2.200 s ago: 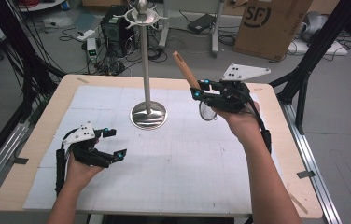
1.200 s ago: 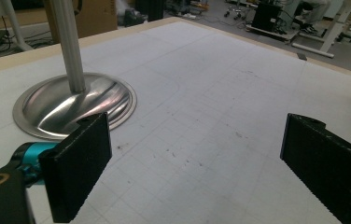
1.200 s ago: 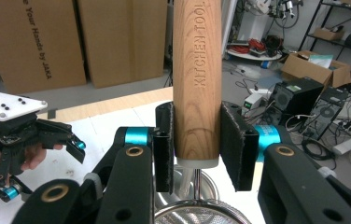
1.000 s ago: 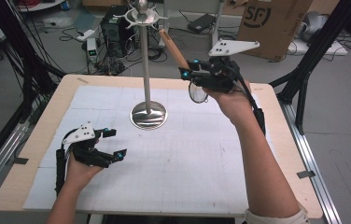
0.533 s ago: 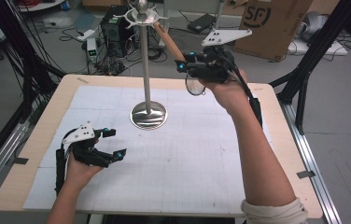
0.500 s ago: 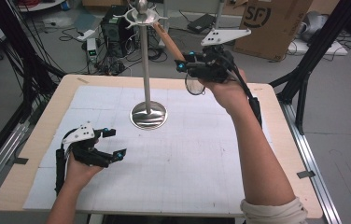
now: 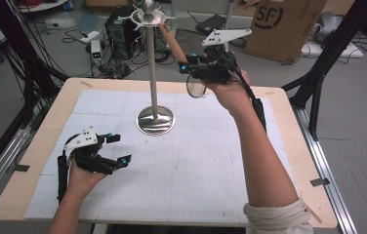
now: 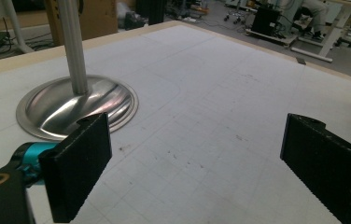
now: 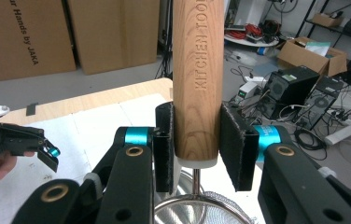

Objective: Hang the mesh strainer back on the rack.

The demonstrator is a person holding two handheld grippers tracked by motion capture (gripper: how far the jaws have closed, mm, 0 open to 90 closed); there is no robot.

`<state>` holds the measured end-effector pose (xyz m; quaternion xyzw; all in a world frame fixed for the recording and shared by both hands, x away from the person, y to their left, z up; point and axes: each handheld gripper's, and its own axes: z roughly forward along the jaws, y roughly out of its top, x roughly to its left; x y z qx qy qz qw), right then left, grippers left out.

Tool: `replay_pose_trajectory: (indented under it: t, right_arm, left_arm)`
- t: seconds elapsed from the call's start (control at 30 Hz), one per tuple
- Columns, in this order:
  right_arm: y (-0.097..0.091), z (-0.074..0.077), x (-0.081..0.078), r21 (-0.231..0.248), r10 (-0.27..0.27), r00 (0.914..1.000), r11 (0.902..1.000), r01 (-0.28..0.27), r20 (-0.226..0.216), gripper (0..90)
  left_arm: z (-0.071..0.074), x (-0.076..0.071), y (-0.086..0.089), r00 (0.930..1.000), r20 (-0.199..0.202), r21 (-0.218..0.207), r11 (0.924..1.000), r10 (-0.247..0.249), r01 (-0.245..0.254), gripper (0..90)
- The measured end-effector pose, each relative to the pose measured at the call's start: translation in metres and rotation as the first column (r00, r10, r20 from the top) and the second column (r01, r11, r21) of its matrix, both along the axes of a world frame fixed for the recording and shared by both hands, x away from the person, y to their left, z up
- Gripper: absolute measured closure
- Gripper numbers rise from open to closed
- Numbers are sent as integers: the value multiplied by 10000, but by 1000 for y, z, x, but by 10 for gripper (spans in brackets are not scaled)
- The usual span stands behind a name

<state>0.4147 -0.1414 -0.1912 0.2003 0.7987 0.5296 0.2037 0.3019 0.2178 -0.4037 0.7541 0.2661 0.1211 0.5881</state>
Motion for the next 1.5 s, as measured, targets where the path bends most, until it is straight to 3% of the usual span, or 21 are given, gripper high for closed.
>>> replay_pose_trajectory:
  t: [0.9,1.27,1.5]
  right_arm:
    - [27,-15,21,-317,-548,9968,9981,530,-575,683]
    - [32,-17,24,-232,-482,9968,9986,468,-639,680]
    - [34,-18,21,-486,-478,9959,9978,441,-774,592]
  left_arm:
    - [1,-1,2,10000,27,-171,9999,-3,3,93]
    - [2,-1,2,10000,56,-188,9998,-2,3,93]
    - [2,-1,2,10000,36,-189,9998,-4,4,93]
